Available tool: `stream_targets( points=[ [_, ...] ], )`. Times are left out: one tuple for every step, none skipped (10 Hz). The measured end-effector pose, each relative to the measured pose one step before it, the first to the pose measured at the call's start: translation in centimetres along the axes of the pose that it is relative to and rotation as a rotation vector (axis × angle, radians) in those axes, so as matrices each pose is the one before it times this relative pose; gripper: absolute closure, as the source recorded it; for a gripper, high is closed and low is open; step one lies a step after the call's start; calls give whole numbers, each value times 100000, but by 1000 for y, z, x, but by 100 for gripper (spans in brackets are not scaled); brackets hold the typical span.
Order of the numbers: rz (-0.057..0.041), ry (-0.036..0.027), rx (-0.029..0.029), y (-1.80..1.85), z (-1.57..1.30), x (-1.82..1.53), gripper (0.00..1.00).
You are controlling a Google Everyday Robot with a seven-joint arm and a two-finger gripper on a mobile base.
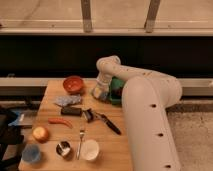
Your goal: Wipe table surface with sponge
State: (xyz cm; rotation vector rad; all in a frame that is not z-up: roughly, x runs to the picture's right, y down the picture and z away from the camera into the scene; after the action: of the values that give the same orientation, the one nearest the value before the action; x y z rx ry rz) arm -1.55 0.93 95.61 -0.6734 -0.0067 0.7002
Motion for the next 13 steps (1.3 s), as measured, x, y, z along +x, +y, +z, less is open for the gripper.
stream_targets(
  points=[
    [-234, -217, 39, -641, 233, -538, 100],
    [-1111, -988, -94, -234, 426, -1233, 100],
    [-1675, -1248, -520, 354, 554, -1477, 100],
    [-974, -1013, -254, 110, 114, -590, 100],
    [-1194, -717, -802, 437, 166, -124, 100],
    [-1728, -193, -760, 975, 14, -102, 100],
    [-1327, 368, -694, 1039, 96, -74, 100],
    [-188, 412, -1000, 1056, -114, 256, 100],
    [322, 1392, -87, 310, -252, 1024, 100],
    [1043, 1882, -417, 437, -321, 1381, 100],
    [1402, 1863, -161, 123, -115, 1085, 100],
    [1368, 992, 222, -246, -66, 763, 100],
    [1945, 1198, 659, -910, -76, 829, 100]
  ],
)
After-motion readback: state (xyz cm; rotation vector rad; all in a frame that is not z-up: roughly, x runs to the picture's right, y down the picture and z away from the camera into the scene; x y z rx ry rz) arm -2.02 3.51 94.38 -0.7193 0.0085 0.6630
